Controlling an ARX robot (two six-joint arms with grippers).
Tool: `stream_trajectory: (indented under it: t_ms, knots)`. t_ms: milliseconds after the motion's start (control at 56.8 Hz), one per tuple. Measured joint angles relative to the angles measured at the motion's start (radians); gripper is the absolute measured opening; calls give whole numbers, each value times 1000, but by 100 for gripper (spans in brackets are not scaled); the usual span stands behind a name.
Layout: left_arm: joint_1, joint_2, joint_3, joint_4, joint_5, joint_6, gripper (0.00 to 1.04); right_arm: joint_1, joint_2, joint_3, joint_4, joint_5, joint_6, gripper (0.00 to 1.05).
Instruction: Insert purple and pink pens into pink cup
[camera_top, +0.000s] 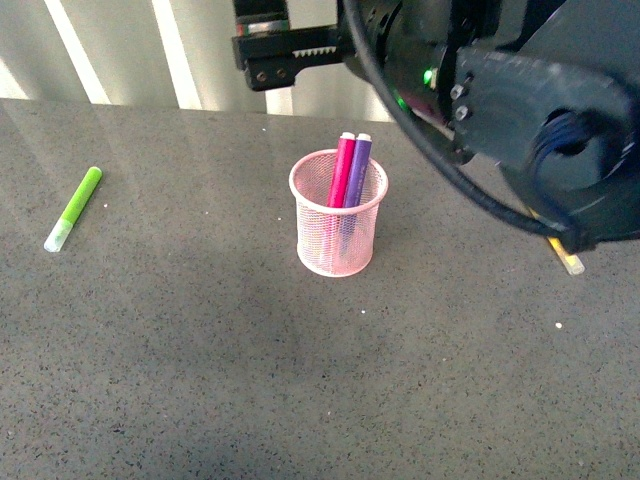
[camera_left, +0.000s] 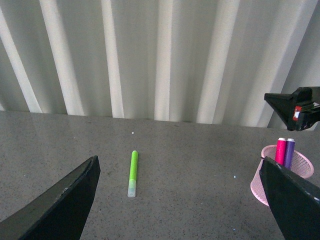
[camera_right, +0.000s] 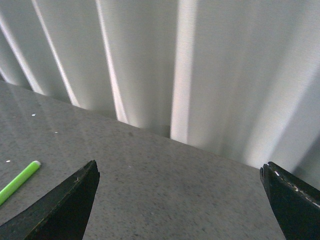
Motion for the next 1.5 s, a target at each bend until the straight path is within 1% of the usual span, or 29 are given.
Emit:
stream_trajectory:
  t_ms: [106,141,176,282,317,388,458,599,617,634,670,687,722,740,775,793,811,828,916,1004,1057,1110,1269,1498]
  knots:
    - [0,0,0,0,0,0,98,-25,-79,-8,-182,110,53,98]
    - [0,0,0,0,0,0,98,-38,-106,-12,-257,148,76,98]
    - [0,0,0,0,0,0,98,-59,-143,-19,-368,189,114,98]
    - [0,0,0,0,0,0,98,-118,-229,-55,-630,207,201,98]
    - [0,0,0,0,0,0,98,-137,-260,-86,-678,213,211,98]
    - [0,0,0,0,0,0,98,-168,-323,-163,-690,215,219,98]
    - [0,0,0,0,0,0,98,-185,-360,-192,-691,226,226,98]
    - [0,0,0,0,0,0,98,-181,-379,-193,-690,216,230,98]
    - [0,0,0,0,0,0,98,-181,-373,-199,-667,210,224,97]
    - [0,0,0,0,0,0,98,-183,-363,-224,-577,199,204,94]
    - [0,0,0,0,-1,0,98,-190,-346,-293,-350,170,140,87]
    - [0,0,0,0,0,0,98,-196,-337,-354,-189,145,97,82]
    - [0,-2,0,0,0,0,98,-210,-337,-438,-11,124,50,75]
    - [0,-2,0,0,0,0,98,-224,-346,-492,97,115,26,69]
    - [0,2,0,0,0,0,98,-246,-373,-550,206,106,8,62]
    - [0,1,0,0,0,0,98,-264,-404,-585,259,98,-6,57]
    - [0,0,0,0,0,0,98,-274,-427,-603,281,94,-13,53]
    - [0,-1,0,0,0,0,98,-288,-463,-627,295,84,-19,48]
    - [0,0,0,0,0,0,98,-313,-533,-682,299,58,-28,36]
    - [0,-1,0,0,0,0,98,-339,-596,-750,286,25,-34,20]
    - [0,-1,0,0,0,0,98,-349,-626,-776,277,13,-35,12]
    - [0,-1,0,0,0,0,98,-365,-676,-809,262,-5,-39,3]
    - [0,-1,0,0,0,0,98,-401,-787,-871,215,-31,-38,3]
    - [0,-1,0,0,0,0,98,-448,-1001,-952,81,-79,-38,3]
